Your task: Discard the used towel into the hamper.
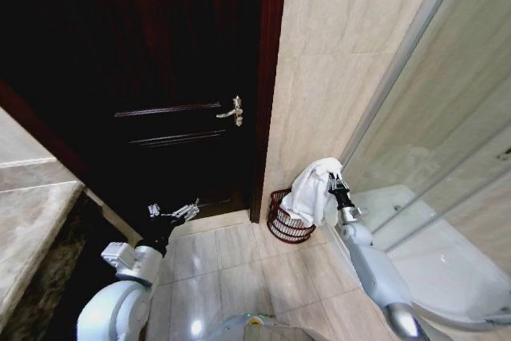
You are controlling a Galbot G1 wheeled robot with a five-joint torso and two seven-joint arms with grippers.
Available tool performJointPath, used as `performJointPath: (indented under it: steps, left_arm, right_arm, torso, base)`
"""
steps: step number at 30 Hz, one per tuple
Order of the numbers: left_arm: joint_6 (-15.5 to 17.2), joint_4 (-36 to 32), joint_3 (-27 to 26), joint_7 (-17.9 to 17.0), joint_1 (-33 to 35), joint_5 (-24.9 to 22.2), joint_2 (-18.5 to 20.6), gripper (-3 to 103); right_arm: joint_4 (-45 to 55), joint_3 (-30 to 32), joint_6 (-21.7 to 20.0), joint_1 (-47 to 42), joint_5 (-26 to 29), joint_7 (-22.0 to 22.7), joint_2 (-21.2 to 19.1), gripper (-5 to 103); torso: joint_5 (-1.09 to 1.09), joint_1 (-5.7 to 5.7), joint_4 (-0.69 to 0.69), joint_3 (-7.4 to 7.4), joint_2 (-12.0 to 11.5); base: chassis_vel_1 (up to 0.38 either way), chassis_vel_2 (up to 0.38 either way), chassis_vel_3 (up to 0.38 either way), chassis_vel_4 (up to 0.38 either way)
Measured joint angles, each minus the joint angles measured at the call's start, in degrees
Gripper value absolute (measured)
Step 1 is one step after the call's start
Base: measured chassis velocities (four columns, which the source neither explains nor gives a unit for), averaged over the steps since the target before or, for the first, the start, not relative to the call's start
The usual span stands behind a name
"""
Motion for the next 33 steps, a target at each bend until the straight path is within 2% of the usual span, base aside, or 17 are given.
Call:
performJointPath:
  steps: [17,20,23,24,26,33]
  left_arm:
    - [0.00,0.00,0.00,0.00,0.01,0.00,0.00,100]
    - [0.00,0.00,0.00,0.00,0.01,0.00,0.00,100]
    - [0.00,0.00,0.00,0.00,0.00,0.00,0.00,100]
    - [0.00,0.00,0.00,0.00,0.00,0.00,0.00,100]
    - [0.00,0.00,0.00,0.00,0.01,0.00,0.00,100]
    - [0.00,0.00,0.00,0.00,0.01,0.00,0.00,100]
  right_arm:
    - [-5.26,-3.06,-2.95,-2.82,-1.37,-2.07,1.58,8]
    - [-5.55,-3.35,-4.67,-3.33,-1.57,-2.40,1.70,8]
    - [-5.53,-3.34,-9.00,-3.80,-2.15,-2.00,1.61,8]
    - [-5.53,-3.34,-9.00,-3.80,-2.15,-2.00,1.61,8]
    - [-5.33,-3.34,-11.51,-4.08,-2.42,-1.69,1.22,8]
    - [-3.85,-3.44,-14.88,-5.50,-2.50,-1.62,0.20,8]
  torso:
    - [-0.02,-0.08,-0.01,-0.02,0.01]
    - [-0.01,-0.07,-0.01,-0.02,0.01]
    - [0.00,-0.05,0.00,-0.02,0.01]
    - [0.00,-0.05,0.00,-0.02,0.01]
    - [0.00,-0.06,0.00,-0.02,0.01]
    - [0.00,-0.07,-0.01,-0.03,0.02]
  base:
    - [-0.020,0.021,0.016,-0.013]
    - [0.000,0.000,0.000,0.000]
    - [0.000,0.000,0.000,0.000]
    - [0.000,0.000,0.000,0.000]
    - [0.000,0.000,0.000,0.000]
    - [0.000,0.000,0.000,0.000]
